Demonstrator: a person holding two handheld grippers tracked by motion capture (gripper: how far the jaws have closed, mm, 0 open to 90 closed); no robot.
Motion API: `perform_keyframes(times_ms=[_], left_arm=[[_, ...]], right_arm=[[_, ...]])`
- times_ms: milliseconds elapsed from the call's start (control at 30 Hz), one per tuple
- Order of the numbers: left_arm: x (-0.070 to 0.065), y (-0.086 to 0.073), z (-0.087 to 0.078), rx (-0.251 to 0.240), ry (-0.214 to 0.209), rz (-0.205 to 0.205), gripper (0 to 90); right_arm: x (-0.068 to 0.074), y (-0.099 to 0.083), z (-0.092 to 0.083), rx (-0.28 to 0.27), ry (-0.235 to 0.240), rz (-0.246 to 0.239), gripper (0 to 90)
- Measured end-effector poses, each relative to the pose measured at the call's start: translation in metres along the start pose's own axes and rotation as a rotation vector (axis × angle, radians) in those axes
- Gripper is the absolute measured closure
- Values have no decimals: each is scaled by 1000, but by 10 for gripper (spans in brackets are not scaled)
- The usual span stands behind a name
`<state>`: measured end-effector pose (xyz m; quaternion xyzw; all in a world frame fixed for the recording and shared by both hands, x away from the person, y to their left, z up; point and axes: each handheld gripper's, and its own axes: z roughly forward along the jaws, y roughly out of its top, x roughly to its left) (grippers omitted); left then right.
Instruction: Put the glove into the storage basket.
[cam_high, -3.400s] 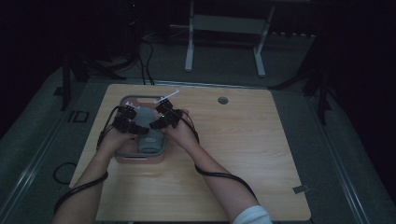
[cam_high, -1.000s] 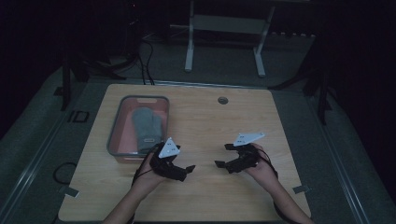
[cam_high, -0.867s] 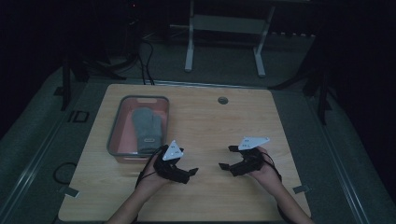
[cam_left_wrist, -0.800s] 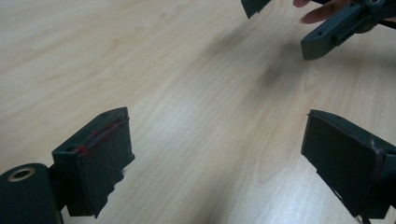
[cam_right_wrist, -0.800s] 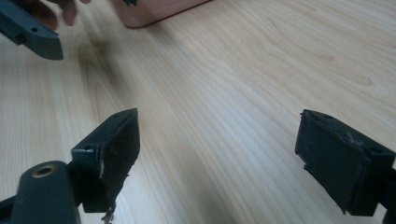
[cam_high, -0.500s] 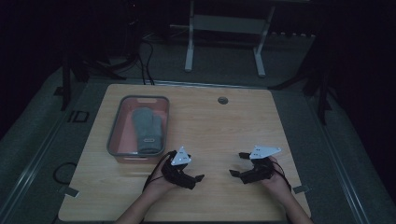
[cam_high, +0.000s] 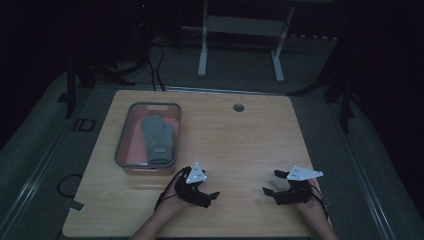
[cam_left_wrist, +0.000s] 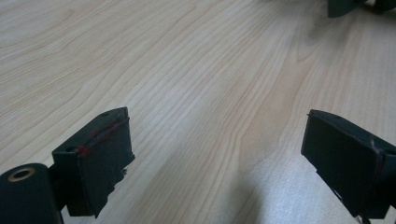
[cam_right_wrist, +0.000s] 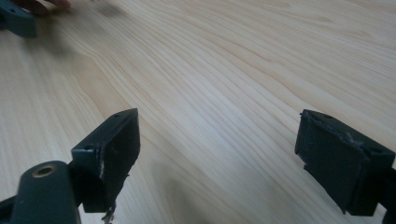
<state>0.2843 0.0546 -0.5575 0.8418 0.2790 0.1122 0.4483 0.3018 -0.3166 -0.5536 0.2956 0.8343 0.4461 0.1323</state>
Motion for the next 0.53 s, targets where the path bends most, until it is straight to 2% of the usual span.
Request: perform_keyframes(times_ms=[67,167,300,533], left_arm=[[0,-1,0,4,14,11,90],[0,-3,-1,-3,5,0,90],[1,-4,0,-2,0,-8,90],[1,-5,1,1,-1,-6,90]], right_arm=[[-4,-4,-5,-12,-14,18,141],[-8,-8,-13,-23,-52,16,141],[-16,-11,-17,-46,-56,64,143],[-15,-11,-14,-23,-67,54,143]])
